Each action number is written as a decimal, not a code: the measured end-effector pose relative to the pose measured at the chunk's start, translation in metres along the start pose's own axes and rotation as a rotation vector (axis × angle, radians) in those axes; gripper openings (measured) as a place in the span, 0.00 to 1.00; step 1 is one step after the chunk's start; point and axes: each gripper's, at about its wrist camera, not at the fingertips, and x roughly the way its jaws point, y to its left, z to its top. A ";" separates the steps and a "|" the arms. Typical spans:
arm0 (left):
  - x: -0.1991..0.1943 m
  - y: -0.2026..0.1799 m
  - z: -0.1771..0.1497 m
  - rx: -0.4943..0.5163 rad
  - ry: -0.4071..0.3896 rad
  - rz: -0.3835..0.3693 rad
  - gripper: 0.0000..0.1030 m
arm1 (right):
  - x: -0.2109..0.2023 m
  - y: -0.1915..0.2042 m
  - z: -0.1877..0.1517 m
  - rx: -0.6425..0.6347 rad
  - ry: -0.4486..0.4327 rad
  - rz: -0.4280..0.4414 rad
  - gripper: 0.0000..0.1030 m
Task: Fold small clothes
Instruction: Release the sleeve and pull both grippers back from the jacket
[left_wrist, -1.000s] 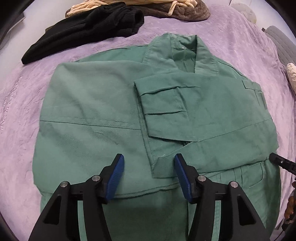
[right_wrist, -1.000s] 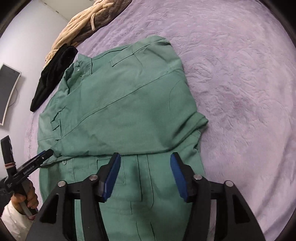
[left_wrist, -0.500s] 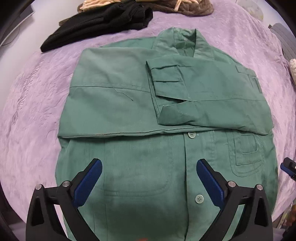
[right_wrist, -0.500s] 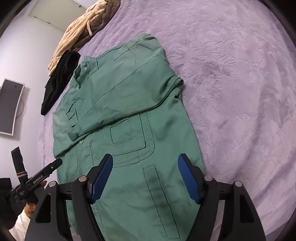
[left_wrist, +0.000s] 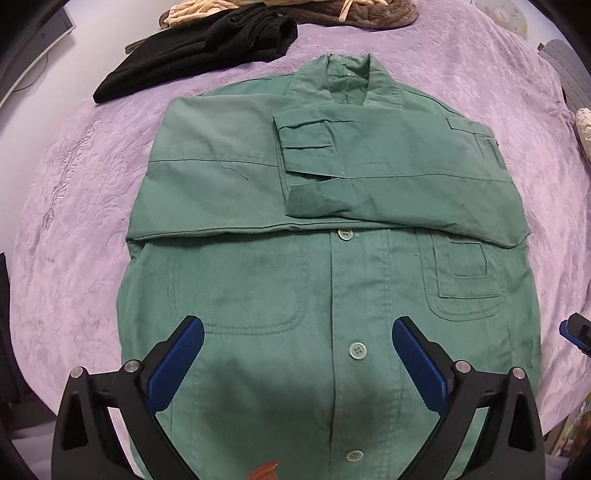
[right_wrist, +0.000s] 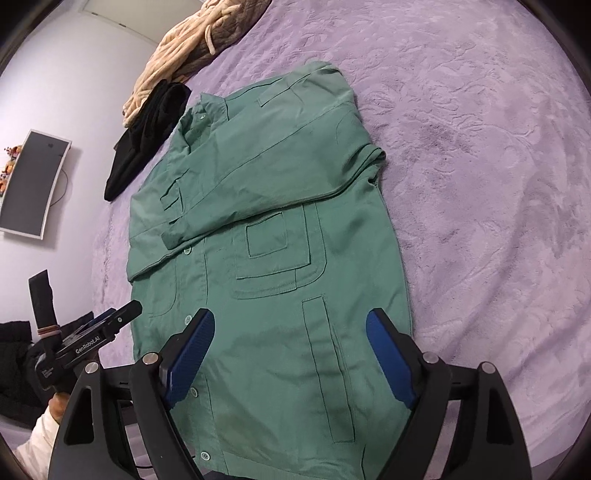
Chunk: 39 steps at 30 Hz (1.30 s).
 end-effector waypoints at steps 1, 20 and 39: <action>-0.003 -0.002 -0.002 -0.003 -0.002 0.004 0.99 | 0.000 -0.001 -0.001 -0.005 0.014 0.015 0.84; -0.031 -0.017 -0.058 -0.074 0.025 0.086 0.99 | -0.004 -0.020 -0.027 0.008 0.109 0.102 0.84; -0.029 0.073 -0.138 -0.073 0.070 -0.033 0.99 | 0.010 0.010 -0.117 0.110 0.051 0.096 0.84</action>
